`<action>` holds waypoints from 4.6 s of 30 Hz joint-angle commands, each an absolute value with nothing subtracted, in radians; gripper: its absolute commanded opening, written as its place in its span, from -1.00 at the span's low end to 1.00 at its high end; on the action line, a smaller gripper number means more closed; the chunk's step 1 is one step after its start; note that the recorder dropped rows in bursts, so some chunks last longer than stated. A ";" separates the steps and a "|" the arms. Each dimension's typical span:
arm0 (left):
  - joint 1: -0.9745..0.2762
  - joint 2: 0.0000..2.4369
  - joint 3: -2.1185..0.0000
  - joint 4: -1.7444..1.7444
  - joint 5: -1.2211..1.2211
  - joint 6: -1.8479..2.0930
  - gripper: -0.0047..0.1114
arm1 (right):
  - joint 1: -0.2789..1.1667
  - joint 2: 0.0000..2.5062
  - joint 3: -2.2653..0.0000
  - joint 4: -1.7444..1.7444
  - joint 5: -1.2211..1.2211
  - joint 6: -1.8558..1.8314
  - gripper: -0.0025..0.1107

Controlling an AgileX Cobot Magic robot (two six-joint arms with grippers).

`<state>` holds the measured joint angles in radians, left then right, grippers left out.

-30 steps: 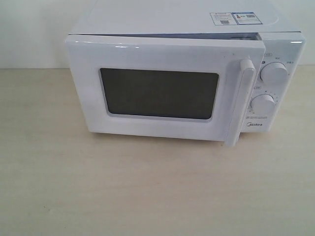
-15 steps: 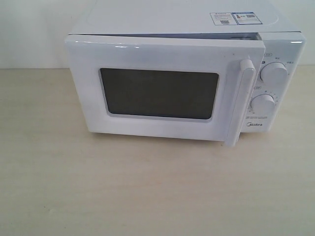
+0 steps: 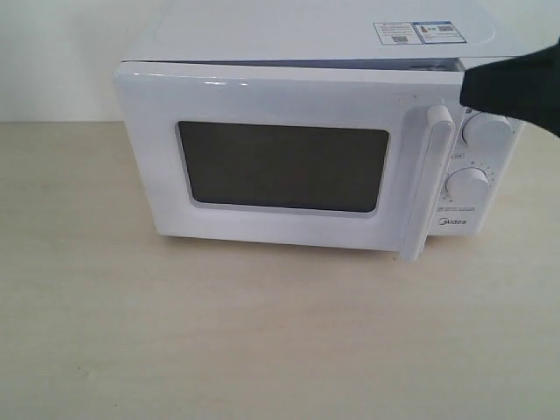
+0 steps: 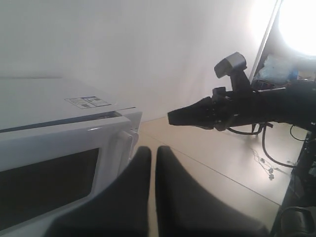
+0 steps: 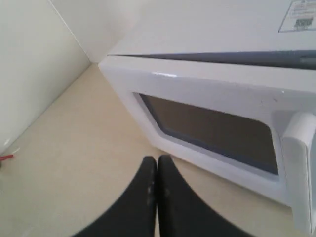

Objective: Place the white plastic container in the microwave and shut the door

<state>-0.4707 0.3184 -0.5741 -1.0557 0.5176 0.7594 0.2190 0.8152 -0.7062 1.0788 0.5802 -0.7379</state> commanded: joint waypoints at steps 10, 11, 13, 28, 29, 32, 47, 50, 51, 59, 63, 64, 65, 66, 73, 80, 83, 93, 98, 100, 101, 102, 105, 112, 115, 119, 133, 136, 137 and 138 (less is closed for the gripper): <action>-0.477 0.316 -0.569 -1.065 0.507 0.749 -0.84 | 0.418 1.022 -0.711 1.282 0.130 -0.872 -0.96; -0.477 0.316 -0.569 -1.065 0.507 0.749 -0.84 | 0.467 1.045 -0.711 1.284 0.061 -0.870 -0.96; -0.477 0.316 -0.569 -1.065 0.507 0.743 -0.84 | 0.561 1.083 -0.711 1.289 -0.092 -0.866 -0.96; -0.477 0.316 -0.569 -1.065 0.531 0.732 -0.84 | 0.812 1.340 -0.711 1.283 -0.667 -0.721 -0.96; -0.477 0.316 -0.569 -1.065 0.531 0.732 -0.84 | 0.812 1.354 -0.711 1.272 -0.688 -0.709 -0.96; -0.477 0.316 -0.569 -1.065 0.531 0.732 -0.84 | 0.812 1.389 -0.711 1.253 -0.758 -0.699 -0.96; -0.477 0.316 -0.569 -1.065 0.531 0.732 -0.84 | 0.808 1.510 -0.711 1.020 -0.944 -0.601 -0.96; -0.477 0.316 -0.569 -1.065 0.531 0.732 -0.84 | 0.808 1.512 -0.711 1.020 -1.003 -0.601 -0.96; -0.477 0.316 -0.569 -1.065 0.531 0.732 -0.84 | 0.808 1.512 -0.711 1.020 -1.029 -0.601 -0.96; -0.477 0.316 -0.569 -1.065 0.537 0.732 -0.84 | 0.771 1.512 -0.711 1.012 -0.953 -0.599 -0.96; -0.477 0.316 -0.569 -1.065 0.539 0.732 -0.84 | 0.767 1.512 -0.711 1.012 -0.946 -0.599 -0.96; -0.477 0.316 -0.569 -1.065 0.539 0.732 -0.84 | 0.765 1.512 -0.711 1.012 -0.936 -0.599 -0.96; -0.477 0.316 -0.569 -1.065 0.539 0.732 -0.84 | 0.765 1.512 -0.711 1.012 -0.934 -0.599 -0.96; -0.477 0.316 -0.569 -1.065 0.539 0.732 -0.84 | 0.765 1.512 -0.711 1.012 -0.934 -0.599 -0.96; -0.477 0.316 -0.569 -1.065 0.561 0.729 -0.84 | 0.765 1.512 -0.711 1.007 -0.918 -0.603 -0.96; -0.477 0.316 -0.569 -1.065 0.568 0.722 -0.84 | 0.727 1.514 -0.711 0.999 -0.894 -0.603 -0.96; -0.477 0.316 -0.569 -1.065 0.581 0.718 -0.84 | 0.707 1.514 -0.711 0.997 -0.881 -0.603 -0.96; -0.477 0.316 -0.569 -1.065 0.578 0.719 -0.84 | 0.783 1.431 -0.711 1.008 -0.966 -0.769 -0.96; -0.477 0.316 -0.569 -1.065 0.576 0.722 -0.84 | 0.897 1.345 -0.711 1.218 -0.961 -0.827 -0.96; -0.477 0.316 -0.569 -1.061 0.574 0.722 -0.84 | 0.932 1.348 -0.711 1.289 -0.960 -0.840 -0.96; -0.477 0.316 -0.569 -1.061 0.572 0.726 -0.84 | 0.942 1.358 -0.711 1.309 -0.951 -0.840 -0.96; -0.477 0.316 -0.569 -1.058 0.570 0.726 -0.84 | 0.949 1.369 -0.711 1.311 -0.941 -0.840 -0.96; -0.477 0.316 -0.569 -1.058 0.570 0.724 -0.84 | 0.954 1.422 -0.711 1.291 -0.937 -0.817 -0.96; -0.477 0.316 -0.569 -1.058 0.574 0.725 -0.84 | 0.938 1.513 -0.711 1.204 -1.051 -0.791 -0.96; -0.477 0.316 -0.569 -1.058 0.574 0.725 -0.84 | 0.903 1.539 -0.711 1.199 -1.038 -0.757 -0.96; -0.477 0.316 -0.569 -1.058 0.574 0.725 -0.84 | 0.861 1.547 -0.711 1.177 -1.002 -0.751 -0.96; -0.477 0.316 -0.569 -1.058 0.572 0.725 -0.84 | 0.766 1.547 -0.715 1.026 -0.938 -0.656 -0.96; -0.477 0.316 -0.569 -1.058 0.557 0.725 -0.84 | 0.765 1.547 -0.738 1.026 -0.936 -0.656 -0.96; -0.477 0.316 -0.569 -1.058 0.552 0.725 -0.84 | 0.765 1.547 -0.751 1.026 -0.936 -0.656 -0.96; -0.477 0.316 -0.569 -1.058 0.550 0.725 -0.84 | 0.765 1.547 -0.758 1.026 -0.932 -0.656 -0.96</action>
